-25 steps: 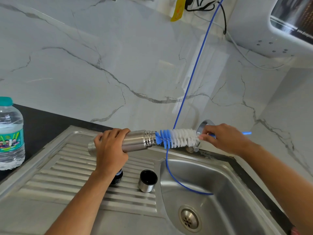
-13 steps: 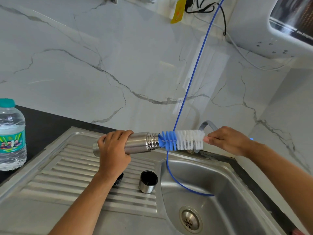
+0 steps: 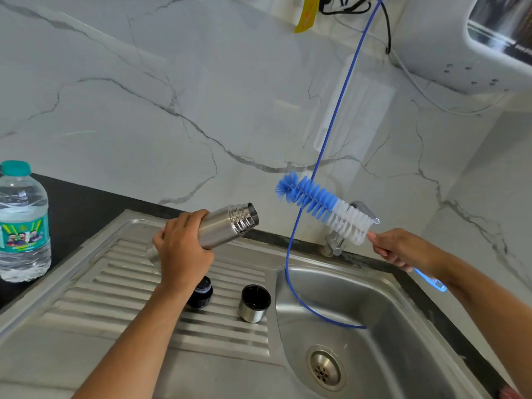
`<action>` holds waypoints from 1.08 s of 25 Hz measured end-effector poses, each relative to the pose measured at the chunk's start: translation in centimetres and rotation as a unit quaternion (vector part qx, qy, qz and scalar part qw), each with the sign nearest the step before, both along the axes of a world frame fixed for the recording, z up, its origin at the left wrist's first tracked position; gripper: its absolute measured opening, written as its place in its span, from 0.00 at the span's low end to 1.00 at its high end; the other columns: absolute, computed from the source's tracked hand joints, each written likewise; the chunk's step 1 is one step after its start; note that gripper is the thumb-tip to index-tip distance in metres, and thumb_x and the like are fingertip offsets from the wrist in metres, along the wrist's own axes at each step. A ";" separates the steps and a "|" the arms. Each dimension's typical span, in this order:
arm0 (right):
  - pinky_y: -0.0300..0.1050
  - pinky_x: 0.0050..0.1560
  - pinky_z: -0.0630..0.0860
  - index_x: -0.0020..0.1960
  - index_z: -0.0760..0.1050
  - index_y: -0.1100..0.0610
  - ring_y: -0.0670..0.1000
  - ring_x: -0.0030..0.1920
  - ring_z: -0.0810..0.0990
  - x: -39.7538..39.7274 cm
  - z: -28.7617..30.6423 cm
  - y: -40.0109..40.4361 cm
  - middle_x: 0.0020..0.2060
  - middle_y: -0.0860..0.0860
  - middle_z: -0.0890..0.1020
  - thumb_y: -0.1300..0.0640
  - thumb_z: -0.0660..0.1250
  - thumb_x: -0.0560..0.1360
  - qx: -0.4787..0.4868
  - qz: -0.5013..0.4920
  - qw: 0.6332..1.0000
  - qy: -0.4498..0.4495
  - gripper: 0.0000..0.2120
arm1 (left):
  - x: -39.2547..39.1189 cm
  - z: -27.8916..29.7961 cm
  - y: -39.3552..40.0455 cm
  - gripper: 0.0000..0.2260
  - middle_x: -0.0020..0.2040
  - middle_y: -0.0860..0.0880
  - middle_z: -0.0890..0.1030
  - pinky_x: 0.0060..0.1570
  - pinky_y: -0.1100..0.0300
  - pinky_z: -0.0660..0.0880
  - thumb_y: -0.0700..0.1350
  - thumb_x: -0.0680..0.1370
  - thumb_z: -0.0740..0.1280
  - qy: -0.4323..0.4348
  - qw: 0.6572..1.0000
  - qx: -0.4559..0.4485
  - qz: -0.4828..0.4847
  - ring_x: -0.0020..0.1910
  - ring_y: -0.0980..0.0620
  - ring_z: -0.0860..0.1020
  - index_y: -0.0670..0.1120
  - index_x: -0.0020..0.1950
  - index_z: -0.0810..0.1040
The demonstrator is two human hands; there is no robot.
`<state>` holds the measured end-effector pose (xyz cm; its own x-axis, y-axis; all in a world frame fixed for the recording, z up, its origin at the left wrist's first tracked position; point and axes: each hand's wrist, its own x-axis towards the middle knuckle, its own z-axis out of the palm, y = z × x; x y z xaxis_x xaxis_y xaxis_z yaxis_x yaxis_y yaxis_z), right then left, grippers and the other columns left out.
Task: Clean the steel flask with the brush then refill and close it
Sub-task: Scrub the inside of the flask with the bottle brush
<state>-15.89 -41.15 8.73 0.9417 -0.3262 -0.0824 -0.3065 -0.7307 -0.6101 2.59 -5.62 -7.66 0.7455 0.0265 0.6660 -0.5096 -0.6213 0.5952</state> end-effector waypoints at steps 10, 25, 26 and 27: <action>0.40 0.28 0.56 0.39 0.78 0.58 0.47 0.27 0.59 2.9 -5.5 3.7 0.27 0.47 0.64 0.45 0.59 0.84 0.049 -0.006 0.995 -0.084 0.23 | -0.5 1.1 0.5 0.35 0.55 0.57 0.76 0.58 0.44 0.70 0.37 0.62 0.78 0.053 0.994 -0.091 -0.035 0.56 0.51 0.73 0.53 0.67 0.73; 0.39 0.46 0.66 0.55 0.84 0.63 0.56 0.53 0.81 21.7 -14.2 14.4 0.51 0.58 0.84 0.58 0.66 0.82 -0.175 0.180 0.967 -0.046 0.10 | 0.6 2.6 2.1 0.33 0.50 0.59 0.76 0.52 0.39 0.79 0.41 0.59 0.77 0.116 0.966 -0.224 -0.057 0.51 0.49 0.78 0.61 0.60 0.72; 0.38 0.46 0.65 0.58 0.83 0.63 0.56 0.54 0.80 22.6 -14.5 14.7 0.53 0.58 0.84 0.59 0.65 0.82 -0.183 0.186 0.965 -0.037 0.11 | 0.6 2.7 2.1 0.33 0.51 0.59 0.76 0.52 0.39 0.79 0.41 0.59 0.77 0.118 0.965 -0.225 -0.059 0.51 0.49 0.78 0.60 0.60 0.72; 0.37 0.48 0.66 0.60 0.83 0.62 0.56 0.56 0.80 23.4 -14.8 15.0 0.55 0.58 0.84 0.60 0.65 0.82 -0.189 0.187 0.963 -0.030 0.11 | 0.7 2.6 2.1 0.33 0.51 0.58 0.76 0.52 0.40 0.80 0.41 0.59 0.77 0.121 0.965 -0.227 -0.060 0.51 0.50 0.78 0.60 0.60 0.73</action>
